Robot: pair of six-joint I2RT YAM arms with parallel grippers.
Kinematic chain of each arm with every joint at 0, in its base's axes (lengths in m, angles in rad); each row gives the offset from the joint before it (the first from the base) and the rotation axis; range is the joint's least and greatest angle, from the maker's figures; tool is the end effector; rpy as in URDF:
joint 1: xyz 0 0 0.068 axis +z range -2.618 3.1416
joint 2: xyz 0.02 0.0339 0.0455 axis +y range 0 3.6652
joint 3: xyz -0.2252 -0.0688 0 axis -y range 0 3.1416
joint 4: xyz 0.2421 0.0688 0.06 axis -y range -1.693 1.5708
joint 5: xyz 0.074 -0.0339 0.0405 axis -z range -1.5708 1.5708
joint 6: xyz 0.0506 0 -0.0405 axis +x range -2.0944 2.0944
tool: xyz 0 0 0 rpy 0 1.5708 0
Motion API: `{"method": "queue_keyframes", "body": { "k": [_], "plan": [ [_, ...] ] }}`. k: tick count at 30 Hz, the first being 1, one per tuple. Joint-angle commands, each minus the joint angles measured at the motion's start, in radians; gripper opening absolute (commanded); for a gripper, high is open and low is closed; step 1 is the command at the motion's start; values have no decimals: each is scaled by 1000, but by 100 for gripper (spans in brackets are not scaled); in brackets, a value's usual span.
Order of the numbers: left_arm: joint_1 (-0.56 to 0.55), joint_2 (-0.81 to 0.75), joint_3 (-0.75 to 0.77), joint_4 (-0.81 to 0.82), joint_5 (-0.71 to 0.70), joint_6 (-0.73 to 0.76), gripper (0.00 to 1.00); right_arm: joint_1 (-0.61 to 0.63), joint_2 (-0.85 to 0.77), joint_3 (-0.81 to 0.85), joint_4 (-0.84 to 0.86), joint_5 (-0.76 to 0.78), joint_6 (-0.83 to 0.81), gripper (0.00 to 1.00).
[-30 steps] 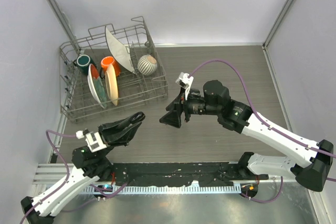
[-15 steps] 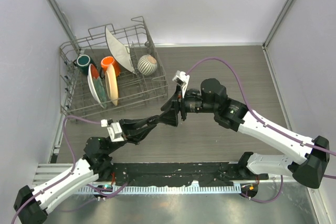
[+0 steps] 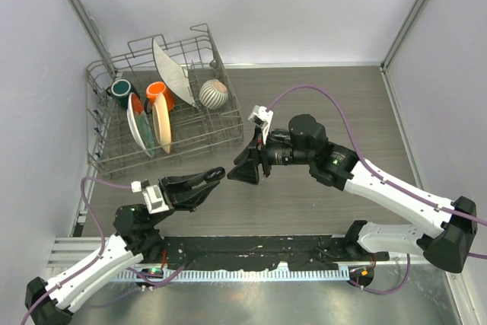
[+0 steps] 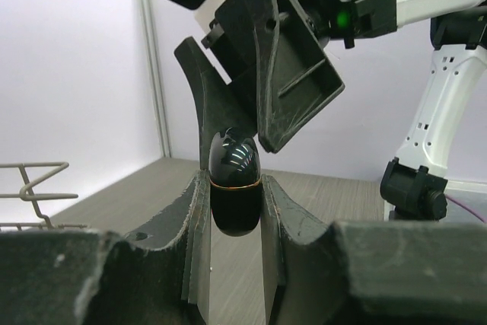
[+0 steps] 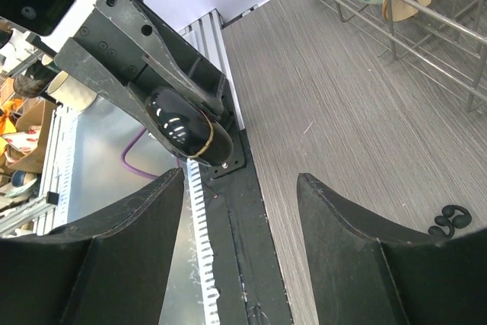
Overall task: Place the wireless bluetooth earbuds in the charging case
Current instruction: Open the charging case.
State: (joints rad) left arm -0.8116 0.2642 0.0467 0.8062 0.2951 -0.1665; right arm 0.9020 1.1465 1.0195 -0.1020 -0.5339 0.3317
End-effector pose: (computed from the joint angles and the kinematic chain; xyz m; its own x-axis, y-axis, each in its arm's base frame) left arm 0.0952 -0.1217 0.2466 0.2343 -0.4773 -0.8469 0.9120 0.4097 0.0214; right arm 0.1593 0.2431 0.3209 -0.4531 -0.1212 -0.8832 -0.8833 0.1950 0.4264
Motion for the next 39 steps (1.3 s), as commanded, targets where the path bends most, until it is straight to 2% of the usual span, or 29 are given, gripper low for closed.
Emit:
{"method": "queue_keyframes", "body": {
  "k": [1, 10, 20, 26, 39],
  "plan": [
    [-1, -37, -54, -12, -17, 25, 0, 3, 9, 34, 31, -17, -5, 66],
    [-1, 16, -54, 33, -14, 24, 0, 5, 30, 21, 97, -32, 59, 65],
    [-1, 109, -50, 145, 27, 9, 0, 6, 51, 11, 88, 40, 58, 60],
    [-1, 104, -50, 145, -11, 12, 0, 8, 39, 4, 81, -11, 24, 60],
    [-1, 98, -24, 145, 4, 1, 0, 11, 44, -6, 55, 34, 4, 55]
  ]
}}
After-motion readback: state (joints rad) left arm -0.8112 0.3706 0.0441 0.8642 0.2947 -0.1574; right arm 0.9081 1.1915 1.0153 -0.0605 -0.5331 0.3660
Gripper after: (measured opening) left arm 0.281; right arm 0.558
